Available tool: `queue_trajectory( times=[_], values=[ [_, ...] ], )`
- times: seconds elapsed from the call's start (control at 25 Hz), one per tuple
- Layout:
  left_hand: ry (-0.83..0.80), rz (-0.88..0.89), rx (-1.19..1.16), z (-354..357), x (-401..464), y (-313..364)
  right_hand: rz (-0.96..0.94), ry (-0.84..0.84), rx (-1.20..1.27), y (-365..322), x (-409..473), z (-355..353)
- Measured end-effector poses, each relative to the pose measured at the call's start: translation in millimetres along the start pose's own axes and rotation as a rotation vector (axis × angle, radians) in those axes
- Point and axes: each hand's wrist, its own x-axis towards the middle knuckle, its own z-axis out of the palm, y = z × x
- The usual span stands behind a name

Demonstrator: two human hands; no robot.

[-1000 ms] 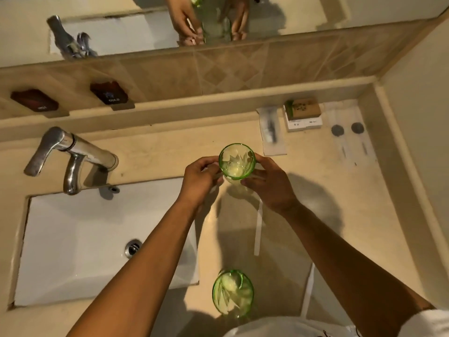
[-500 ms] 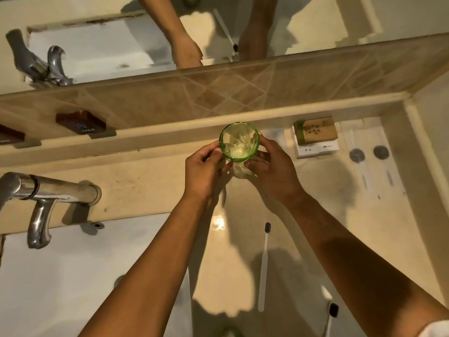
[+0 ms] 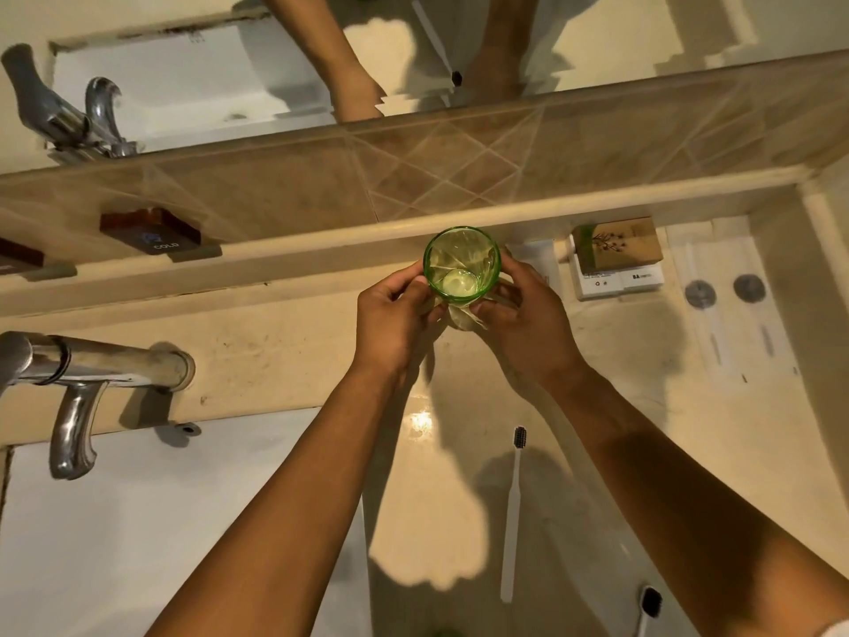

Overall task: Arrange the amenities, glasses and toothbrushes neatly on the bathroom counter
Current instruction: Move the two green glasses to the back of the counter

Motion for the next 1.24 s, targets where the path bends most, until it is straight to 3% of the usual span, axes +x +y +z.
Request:
queue_trajectory(
  times=[0.52, 0.68, 0.84, 1.0, 1.12, 1.24],
  values=[
    [-0.012, 0.015, -0.012, 6.8, -1.6, 0.2, 0.014, 0.004, -0.023, -7.2, 2.3, 2.1],
    [0.076, -0.025, 0.029, -1.2, 0.9, -8.3, 0.047, 0.002, 0.004, -8.9, -7.8, 0.3],
    [0.102, -0.006, 0.150, -34.5, -31.3, -20.3, 0.158, 0.046, -0.029, 7.2, -44.3, -9.4],
    [0.065, -0.006, 0.335, -90.0, -87.4, -43.8, 0.152, 0.015, -0.069, 24.9, -108.1, -14.6],
    [-0.017, 0.022, 0.555, -136.2, -139.3, -74.3, 0.106, -0.091, -0.313, 33.9, -166.1, -20.8],
    [-0.065, 0.048, 0.721, -169.9, -189.5, -109.6, 0.139, -0.229, -0.391, 42.6, -216.1, -22.0]
  ],
)
